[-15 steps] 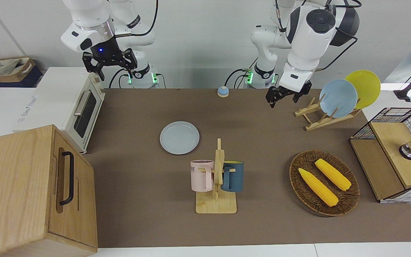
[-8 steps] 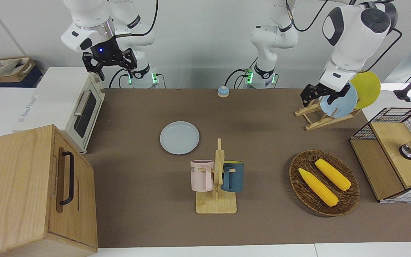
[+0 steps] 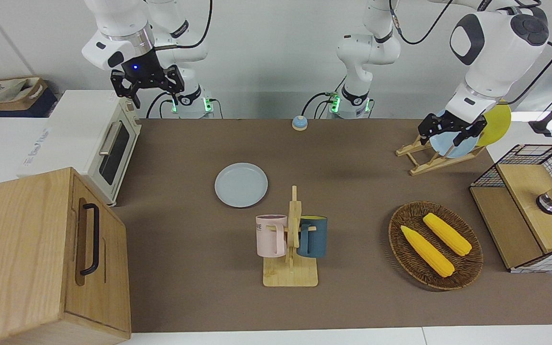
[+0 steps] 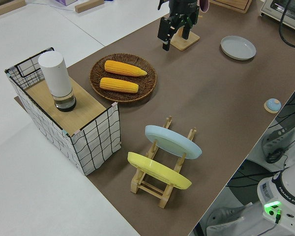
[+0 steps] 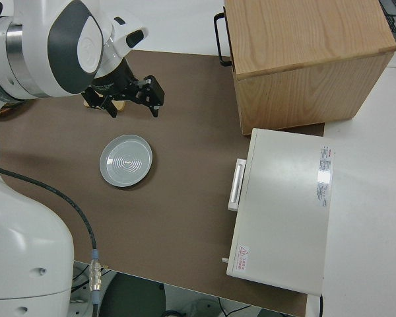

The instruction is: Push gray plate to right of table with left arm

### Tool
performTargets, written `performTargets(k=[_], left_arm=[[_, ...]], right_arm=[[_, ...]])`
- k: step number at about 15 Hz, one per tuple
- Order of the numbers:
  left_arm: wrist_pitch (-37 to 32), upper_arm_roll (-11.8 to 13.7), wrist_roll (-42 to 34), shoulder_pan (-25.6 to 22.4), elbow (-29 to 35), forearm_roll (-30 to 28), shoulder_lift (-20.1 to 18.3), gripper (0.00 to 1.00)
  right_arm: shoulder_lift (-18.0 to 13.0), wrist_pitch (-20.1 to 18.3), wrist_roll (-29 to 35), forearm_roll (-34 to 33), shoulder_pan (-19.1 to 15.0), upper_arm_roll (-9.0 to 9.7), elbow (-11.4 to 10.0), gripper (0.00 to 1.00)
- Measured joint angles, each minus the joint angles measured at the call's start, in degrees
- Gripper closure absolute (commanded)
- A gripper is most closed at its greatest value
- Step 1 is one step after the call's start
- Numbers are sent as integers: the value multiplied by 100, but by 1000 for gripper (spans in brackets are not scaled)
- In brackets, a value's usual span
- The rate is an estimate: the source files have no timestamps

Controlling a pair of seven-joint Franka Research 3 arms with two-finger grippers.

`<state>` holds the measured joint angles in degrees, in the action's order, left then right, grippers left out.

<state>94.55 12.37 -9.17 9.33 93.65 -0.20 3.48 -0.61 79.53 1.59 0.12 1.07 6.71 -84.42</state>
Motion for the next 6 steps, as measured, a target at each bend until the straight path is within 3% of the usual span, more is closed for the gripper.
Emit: performTargets(k=[6], left_arm=[[131,-108,-38,3,26,-77,45,0]], right_arm=[[0,0,0,0,0,0,0,17]])
